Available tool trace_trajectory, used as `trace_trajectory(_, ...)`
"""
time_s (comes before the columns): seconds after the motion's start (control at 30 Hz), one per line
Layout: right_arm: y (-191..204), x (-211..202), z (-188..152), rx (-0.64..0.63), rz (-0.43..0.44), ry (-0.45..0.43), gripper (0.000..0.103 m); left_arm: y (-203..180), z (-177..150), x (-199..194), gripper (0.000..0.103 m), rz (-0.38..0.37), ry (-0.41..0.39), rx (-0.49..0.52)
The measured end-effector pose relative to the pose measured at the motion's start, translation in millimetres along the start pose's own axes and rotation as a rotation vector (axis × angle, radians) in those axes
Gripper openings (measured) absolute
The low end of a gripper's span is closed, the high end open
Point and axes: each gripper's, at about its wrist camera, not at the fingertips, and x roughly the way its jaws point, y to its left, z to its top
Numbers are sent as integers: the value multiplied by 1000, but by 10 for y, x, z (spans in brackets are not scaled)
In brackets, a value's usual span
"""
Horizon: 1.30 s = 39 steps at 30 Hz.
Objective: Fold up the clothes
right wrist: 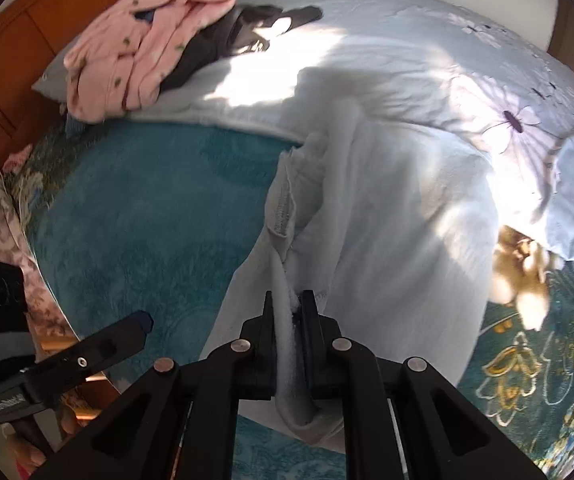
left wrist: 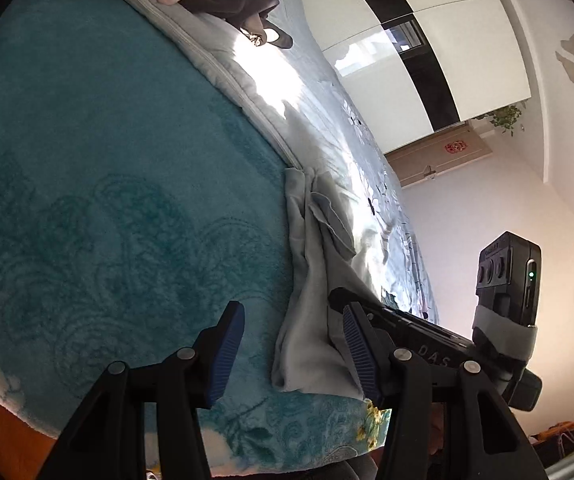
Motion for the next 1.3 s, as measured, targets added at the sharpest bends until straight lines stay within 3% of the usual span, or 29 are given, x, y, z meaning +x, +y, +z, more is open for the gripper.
trace_trajectory(0.03,49,28,-36,-10,-13,-1,15,6,2,-6,56,-1,-1,-1)
trace_trajectory(0.1,113,-4,-73,-25,-5,-14,27,19,7,-17,56,-4,-2,-3)
trace_trajectory(0.3,132,-366,-215,-33,186,-72,30,-139,-35,12,56,-44,14,50)
trace_trajectory(0.4,-156,-567,-334,49,165,-144,31,-323,-82,68,56,-62,24,120)
trace_trajectory(0.5,-548,-674,-492,182,136,-171,32,-517,-154,208,57,-44,51,188)
trace_trajectory(0.63,-841,-751,-727,269,117,-187,32,-604,-254,460,55,11,64,214)
trace_trajectory(0.67,-897,-744,-775,287,125,-185,32,-597,-272,491,46,32,57,211)
trace_trajectory(0.7,-954,-737,-824,305,132,-182,32,-579,-286,513,14,42,52,201)
trace_trajectory(0.73,-1011,-730,-872,323,140,-180,32,-534,-289,511,9,36,51,182)
trace_trajectory(0.9,-1228,-687,-1058,378,164,-173,32,-277,-280,476,9,72,42,120)
trace_trajectory(1.03,-1268,-632,-1129,387,195,-176,32,-315,-229,413,20,61,37,138)
trace_trajectory(1.1,-1260,-592,-1143,384,219,-176,32,-402,-183,329,51,55,19,172)
trace_trajectory(1.17,-1247,-540,-1151,372,230,-175,32,-521,-77,316,65,64,-13,208)
trace_trajectory(1.23,-1244,-460,-1151,368,230,-166,34,-658,68,367,71,81,-43,248)
trace_trajectory(1.3,-1243,-378,-1161,373,224,-153,41,-815,244,633,75,113,-10,308)
